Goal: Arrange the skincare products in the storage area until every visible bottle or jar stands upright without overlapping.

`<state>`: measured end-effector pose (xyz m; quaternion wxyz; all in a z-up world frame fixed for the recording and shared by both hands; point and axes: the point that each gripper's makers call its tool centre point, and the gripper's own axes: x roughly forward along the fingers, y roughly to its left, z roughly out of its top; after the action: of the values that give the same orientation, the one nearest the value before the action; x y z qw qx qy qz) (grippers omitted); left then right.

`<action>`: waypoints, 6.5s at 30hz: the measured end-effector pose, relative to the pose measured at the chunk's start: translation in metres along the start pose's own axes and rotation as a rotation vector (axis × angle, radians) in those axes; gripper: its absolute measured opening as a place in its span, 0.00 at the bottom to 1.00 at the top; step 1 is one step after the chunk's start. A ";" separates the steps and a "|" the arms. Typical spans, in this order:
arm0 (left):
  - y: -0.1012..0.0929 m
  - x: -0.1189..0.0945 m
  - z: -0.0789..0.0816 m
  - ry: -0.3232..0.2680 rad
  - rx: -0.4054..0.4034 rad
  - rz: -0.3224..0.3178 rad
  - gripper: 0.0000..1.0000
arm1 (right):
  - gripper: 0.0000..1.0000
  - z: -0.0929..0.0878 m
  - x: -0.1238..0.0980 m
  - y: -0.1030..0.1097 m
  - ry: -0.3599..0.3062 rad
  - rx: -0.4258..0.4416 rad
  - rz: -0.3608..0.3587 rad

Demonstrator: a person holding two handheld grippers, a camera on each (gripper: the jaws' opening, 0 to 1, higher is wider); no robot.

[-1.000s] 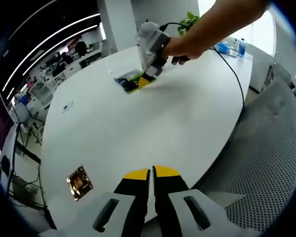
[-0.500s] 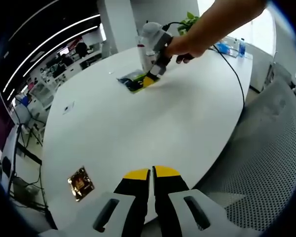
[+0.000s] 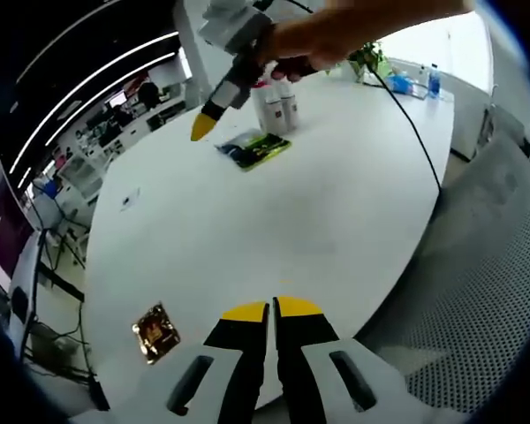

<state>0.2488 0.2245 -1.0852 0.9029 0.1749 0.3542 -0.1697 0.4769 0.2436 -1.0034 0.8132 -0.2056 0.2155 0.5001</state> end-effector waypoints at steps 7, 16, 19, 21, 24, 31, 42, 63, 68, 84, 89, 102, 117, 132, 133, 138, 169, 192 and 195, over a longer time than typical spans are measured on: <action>-0.003 -0.004 0.007 -0.031 0.011 -0.017 0.03 | 0.66 0.108 -0.017 0.034 -0.068 0.068 0.089; -0.006 -0.004 0.009 -0.043 0.034 -0.019 0.06 | 0.71 0.229 -0.020 0.045 -0.094 -0.078 0.152; -0.003 -0.004 0.010 -0.049 0.025 -0.014 0.06 | 0.69 0.263 -0.018 0.034 -0.078 -0.156 0.141; -0.003 -0.004 0.010 -0.050 0.024 -0.014 0.06 | 0.70 0.276 -0.013 0.027 -0.066 -0.179 0.139; -0.005 -0.004 0.010 -0.050 0.029 -0.017 0.05 | 0.70 0.282 0.008 0.016 -0.022 -0.197 0.153; -0.004 -0.004 0.009 -0.042 0.018 -0.013 0.05 | 0.72 0.226 0.063 0.023 0.109 -0.142 0.246; -0.002 -0.004 0.007 -0.033 0.014 -0.006 0.04 | 0.75 0.096 0.140 0.019 0.393 -0.190 0.299; 0.004 0.002 -0.006 0.020 0.002 0.011 0.11 | 0.58 0.019 0.252 -0.022 0.433 -0.222 0.276; 0.005 0.002 -0.009 0.024 -0.004 0.004 0.08 | 0.57 0.023 0.275 -0.031 0.420 -0.209 0.302; 0.009 0.002 -0.018 0.040 -0.013 0.000 0.07 | 0.37 0.014 0.288 -0.029 0.442 -0.227 0.351; 0.010 0.001 -0.017 0.036 -0.020 0.002 0.07 | 0.37 0.012 0.277 -0.024 0.458 -0.214 0.315; 0.011 0.001 -0.013 0.018 -0.032 0.001 0.06 | 0.36 0.010 0.187 0.000 0.420 -0.209 0.329; 0.008 -0.002 -0.005 -0.014 -0.027 0.000 0.06 | 0.36 -0.056 0.040 0.056 0.418 -0.095 0.325; 0.013 -0.005 0.002 -0.068 -0.127 -0.009 0.04 | 0.36 -0.117 -0.035 0.092 0.440 -0.102 0.304; 0.012 -0.005 0.003 -0.069 -0.131 -0.014 0.04 | 0.36 -0.122 -0.037 0.094 0.450 -0.089 0.303; 0.010 -0.004 0.002 -0.068 -0.144 -0.030 0.04 | 0.36 -0.136 -0.048 0.103 0.444 -0.044 0.295; -0.014 0.015 0.020 -0.039 -0.720 -0.275 0.22 | 0.36 -0.168 -0.104 0.137 0.354 0.097 0.267; -0.028 0.013 0.043 -0.148 -1.100 -0.484 0.25 | 0.37 -0.149 -0.126 0.144 0.237 -0.034 0.215; -0.030 0.016 0.042 -0.145 -1.096 -0.502 0.25 | 0.37 -0.144 -0.129 0.143 0.235 -0.116 0.216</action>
<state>0.2713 0.1775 -1.0736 0.8157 -0.4164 0.3580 -0.1820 0.2743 0.1308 -1.0669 0.7109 -0.2847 0.3006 0.5685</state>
